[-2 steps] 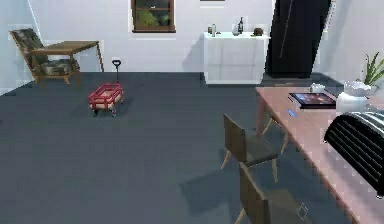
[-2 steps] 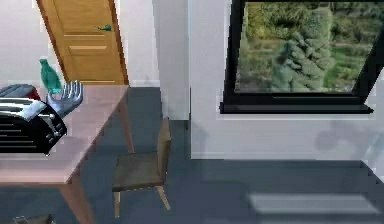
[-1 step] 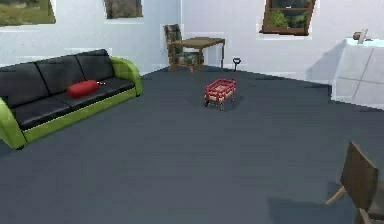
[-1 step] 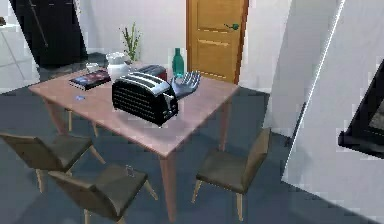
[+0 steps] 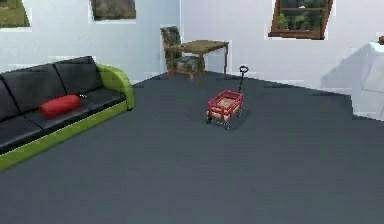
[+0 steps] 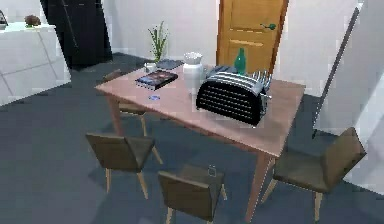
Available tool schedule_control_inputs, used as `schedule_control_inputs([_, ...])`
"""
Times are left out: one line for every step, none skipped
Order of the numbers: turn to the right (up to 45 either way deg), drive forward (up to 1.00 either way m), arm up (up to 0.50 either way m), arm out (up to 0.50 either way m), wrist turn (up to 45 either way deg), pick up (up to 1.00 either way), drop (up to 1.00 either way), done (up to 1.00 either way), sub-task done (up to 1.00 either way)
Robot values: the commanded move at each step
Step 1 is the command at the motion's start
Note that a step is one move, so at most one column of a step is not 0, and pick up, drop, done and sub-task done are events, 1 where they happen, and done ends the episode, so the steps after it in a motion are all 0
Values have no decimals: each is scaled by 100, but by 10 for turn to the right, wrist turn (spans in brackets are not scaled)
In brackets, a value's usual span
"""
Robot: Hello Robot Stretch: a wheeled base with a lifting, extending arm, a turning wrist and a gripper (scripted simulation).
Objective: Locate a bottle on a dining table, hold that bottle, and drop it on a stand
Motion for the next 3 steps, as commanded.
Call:
schedule_control_inputs([360,0,0,0,0,0,0,0,0])
schedule_control_inputs([0,100,0,0,0,0,0,0,0])
schedule_control_inputs([60,0,0,0,0,0,0,0,0])
